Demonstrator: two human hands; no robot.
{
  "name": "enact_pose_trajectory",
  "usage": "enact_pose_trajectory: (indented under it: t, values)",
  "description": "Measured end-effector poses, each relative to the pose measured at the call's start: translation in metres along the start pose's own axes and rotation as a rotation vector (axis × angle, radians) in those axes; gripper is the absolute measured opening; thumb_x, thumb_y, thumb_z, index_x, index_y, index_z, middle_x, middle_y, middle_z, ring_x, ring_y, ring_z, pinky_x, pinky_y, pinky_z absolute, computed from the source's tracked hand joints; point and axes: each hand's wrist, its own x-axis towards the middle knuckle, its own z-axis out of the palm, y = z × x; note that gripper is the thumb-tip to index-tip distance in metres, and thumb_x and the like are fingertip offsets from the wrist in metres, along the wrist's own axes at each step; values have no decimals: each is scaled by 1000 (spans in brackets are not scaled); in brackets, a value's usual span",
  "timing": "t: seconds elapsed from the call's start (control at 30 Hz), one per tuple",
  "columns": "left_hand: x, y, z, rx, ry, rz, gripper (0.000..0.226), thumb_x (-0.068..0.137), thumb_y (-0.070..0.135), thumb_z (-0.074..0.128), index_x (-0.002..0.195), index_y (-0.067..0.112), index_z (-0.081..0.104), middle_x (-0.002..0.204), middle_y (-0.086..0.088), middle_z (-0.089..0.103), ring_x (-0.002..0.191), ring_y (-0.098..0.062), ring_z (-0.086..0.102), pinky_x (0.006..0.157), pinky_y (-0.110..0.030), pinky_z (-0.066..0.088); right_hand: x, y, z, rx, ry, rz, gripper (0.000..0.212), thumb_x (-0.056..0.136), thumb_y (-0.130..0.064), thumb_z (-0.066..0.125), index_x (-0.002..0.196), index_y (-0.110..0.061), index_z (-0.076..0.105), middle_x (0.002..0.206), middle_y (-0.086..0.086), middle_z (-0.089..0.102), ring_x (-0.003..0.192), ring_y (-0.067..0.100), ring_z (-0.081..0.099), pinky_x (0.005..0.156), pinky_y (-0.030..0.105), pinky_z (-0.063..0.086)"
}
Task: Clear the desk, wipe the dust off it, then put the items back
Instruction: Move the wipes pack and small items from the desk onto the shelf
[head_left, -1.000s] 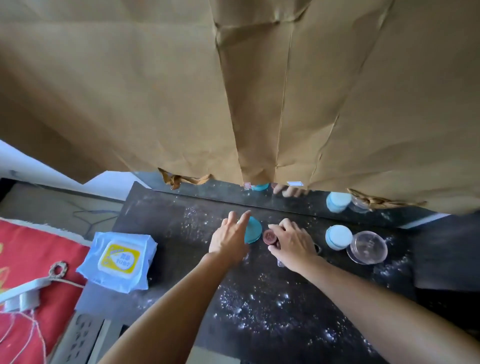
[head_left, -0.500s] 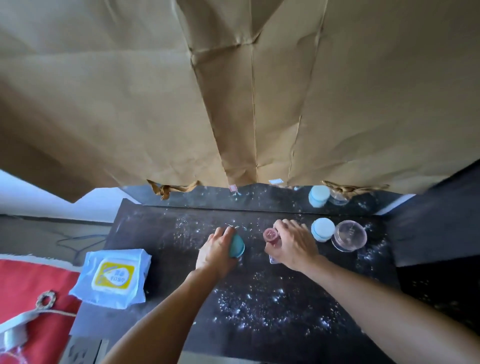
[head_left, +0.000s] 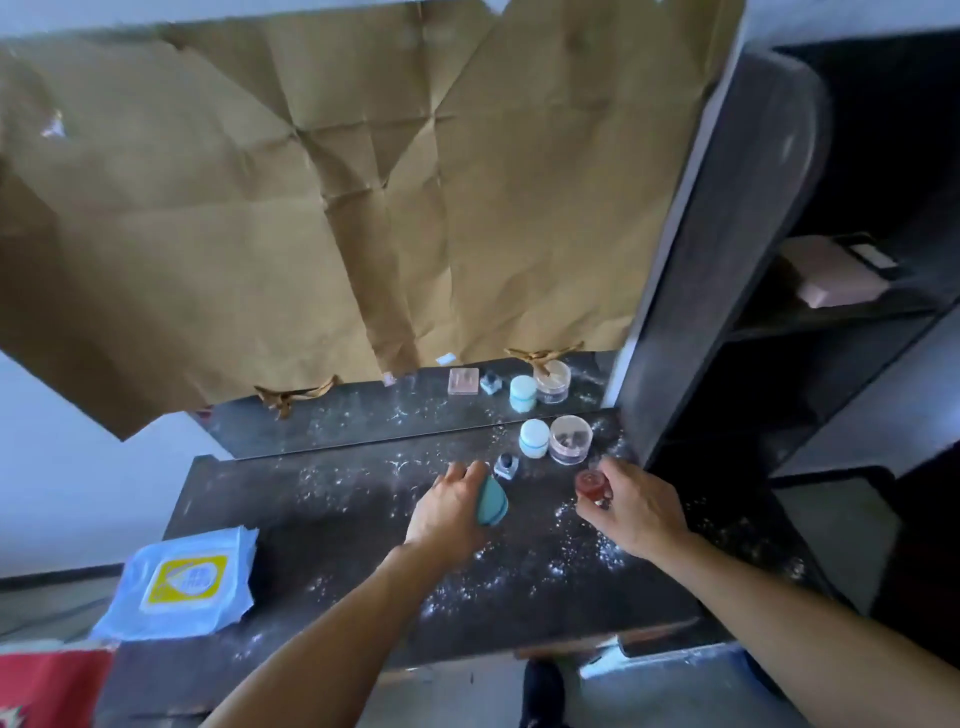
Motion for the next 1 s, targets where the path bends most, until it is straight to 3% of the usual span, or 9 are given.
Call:
enact_pose_trajectory:
  t: [0.17,0.33,0.47,0.57,0.67,0.8,1.0]
  values:
    - [10,69,-10,31,11,173,62,75,32,69,128,22,39,120,-5,48,105,-29,55,82,-41,49,-18,46,-59,22,100,131,32,74,-54,60,78,-26,46,74,-11,55,70,16,60,56,27,38]
    - [27,132,-14,55,39,307,59,76,30,70,126,23,40,118,-3,49,104,-27,54,81,-39,49,-15,88,-115,1,311,182,31,73,-44,68,81,-19,52,78,-2,60,75,26,61,56,30,37]
    - [46,177,-5,91,33,366,57,73,29,69,121,23,39,116,-4,49,103,-30,56,81,-41,49,10,122,-164,-19,424,174,34,72,-39,72,88,-13,57,81,8,60,81,35,58,63,40,47]
    - [58,211,-1,143,36,353,57,77,27,65,127,24,38,119,-3,48,107,-29,55,77,-37,44,40,147,-194,-55,479,114,33,72,-37,71,88,-11,58,87,10,61,87,34,56,68,40,46]
    - [69,239,8,158,35,291,58,78,26,63,130,23,37,122,-3,47,110,-27,54,71,-33,35,72,170,-212,-90,459,38,35,74,-41,69,90,-11,58,95,9,62,91,31,54,71,38,46]
    - [90,260,26,105,-2,219,61,75,26,66,128,23,36,121,-4,46,109,-29,53,80,-39,45,115,190,-218,-148,357,-86,41,75,-47,62,95,-11,62,101,9,60,98,31,52,80,42,46]
    - [106,281,53,60,19,66,63,71,25,68,126,22,38,117,-5,47,105,-31,55,81,-40,47,161,199,-208,-215,197,-222,51,76,-57,55,110,-21,65,126,3,55,117,28,44,97,41,36]
